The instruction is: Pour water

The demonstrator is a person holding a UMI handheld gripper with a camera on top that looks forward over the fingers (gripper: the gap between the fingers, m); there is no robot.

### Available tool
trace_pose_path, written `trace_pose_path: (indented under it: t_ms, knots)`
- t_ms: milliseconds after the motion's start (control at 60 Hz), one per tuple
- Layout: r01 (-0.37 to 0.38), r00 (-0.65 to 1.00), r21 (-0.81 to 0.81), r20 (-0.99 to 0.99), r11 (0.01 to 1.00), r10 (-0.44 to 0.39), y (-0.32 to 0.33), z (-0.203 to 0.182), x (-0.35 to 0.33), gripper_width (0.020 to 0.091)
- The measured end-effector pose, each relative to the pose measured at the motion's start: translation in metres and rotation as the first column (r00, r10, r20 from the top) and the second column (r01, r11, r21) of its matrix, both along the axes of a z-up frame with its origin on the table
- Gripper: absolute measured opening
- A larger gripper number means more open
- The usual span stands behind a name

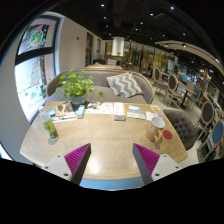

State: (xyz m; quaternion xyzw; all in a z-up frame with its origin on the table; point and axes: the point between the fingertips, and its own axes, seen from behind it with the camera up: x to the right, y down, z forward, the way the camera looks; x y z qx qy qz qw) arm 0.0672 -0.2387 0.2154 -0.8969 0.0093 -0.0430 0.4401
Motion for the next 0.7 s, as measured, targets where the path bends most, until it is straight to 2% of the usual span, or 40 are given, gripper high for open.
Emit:
trace_pose_path:
  t_ms: [83,217,367,550,700]
  knots:
    - [0.009,1.000,-0.008,0.009,1.000,-0.009,-0.003,-0.002,-0.006,0.0855]
    - [0.002,1.000,-0.016,0.012,1.000,-0.002,0.005,-0.020,-0.067,0.0854]
    - [-0.059,0.997,-0.021,-0.045,0.998,0.058,0.010,-0.051,-0.149,0.0855]
    - [-0.146,0.985,0.036,-0.092,0.989,0.149,0.052,-0.088,-0.248,0.0858]
    - [-0.162,0.976,0.100,-0.131,0.982,0.175,0.104,-0.106,-0.306,0.0859]
